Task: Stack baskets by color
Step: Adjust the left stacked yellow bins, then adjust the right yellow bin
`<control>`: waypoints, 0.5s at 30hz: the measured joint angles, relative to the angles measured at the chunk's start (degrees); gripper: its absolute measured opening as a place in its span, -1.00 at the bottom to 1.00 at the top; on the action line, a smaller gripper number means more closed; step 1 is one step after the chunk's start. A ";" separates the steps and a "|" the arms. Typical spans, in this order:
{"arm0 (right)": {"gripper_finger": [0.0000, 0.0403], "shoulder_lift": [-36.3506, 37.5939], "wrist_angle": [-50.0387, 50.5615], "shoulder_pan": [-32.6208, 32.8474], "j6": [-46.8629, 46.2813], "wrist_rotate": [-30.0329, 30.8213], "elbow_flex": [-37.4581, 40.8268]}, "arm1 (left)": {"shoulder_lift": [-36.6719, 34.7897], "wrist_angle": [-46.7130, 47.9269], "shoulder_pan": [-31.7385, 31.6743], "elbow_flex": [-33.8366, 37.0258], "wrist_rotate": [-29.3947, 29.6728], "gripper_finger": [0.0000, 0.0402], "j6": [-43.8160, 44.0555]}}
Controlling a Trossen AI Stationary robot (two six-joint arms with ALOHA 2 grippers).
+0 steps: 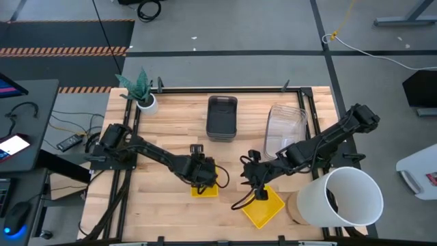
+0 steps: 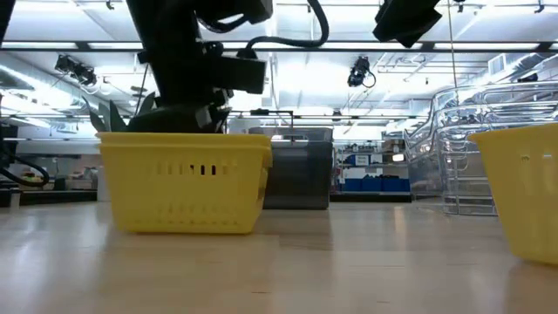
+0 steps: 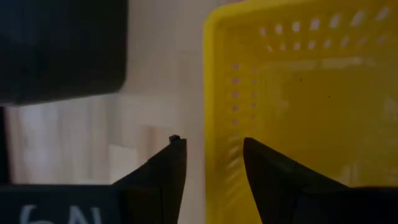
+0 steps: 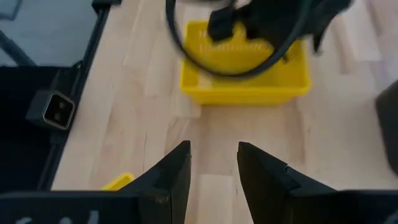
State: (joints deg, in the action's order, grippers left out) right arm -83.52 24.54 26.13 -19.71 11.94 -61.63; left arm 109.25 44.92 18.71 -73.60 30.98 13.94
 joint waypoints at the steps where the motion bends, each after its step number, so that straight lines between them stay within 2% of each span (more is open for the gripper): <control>1: -0.32 -0.30 0.58 0.16 -0.10 -0.50 0.00 | -0.52 0.09 -0.05 0.00 -0.04 -0.18 -0.73; 10: -0.36 -6.76 7.34 1.77 0.39 -5.27 -5.49 | -7.82 0.93 1.70 0.13 0.00 -0.18 -3.36; 15: -0.37 -12.08 10.65 1.97 2.23 -10.53 -7.81 | -12.40 -4.24 4.14 5.38 0.07 -0.18 -5.16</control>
State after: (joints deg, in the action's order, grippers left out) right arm -95.60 35.19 28.10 -17.47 1.41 -69.44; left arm 96.86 40.68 22.85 -68.22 31.05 8.78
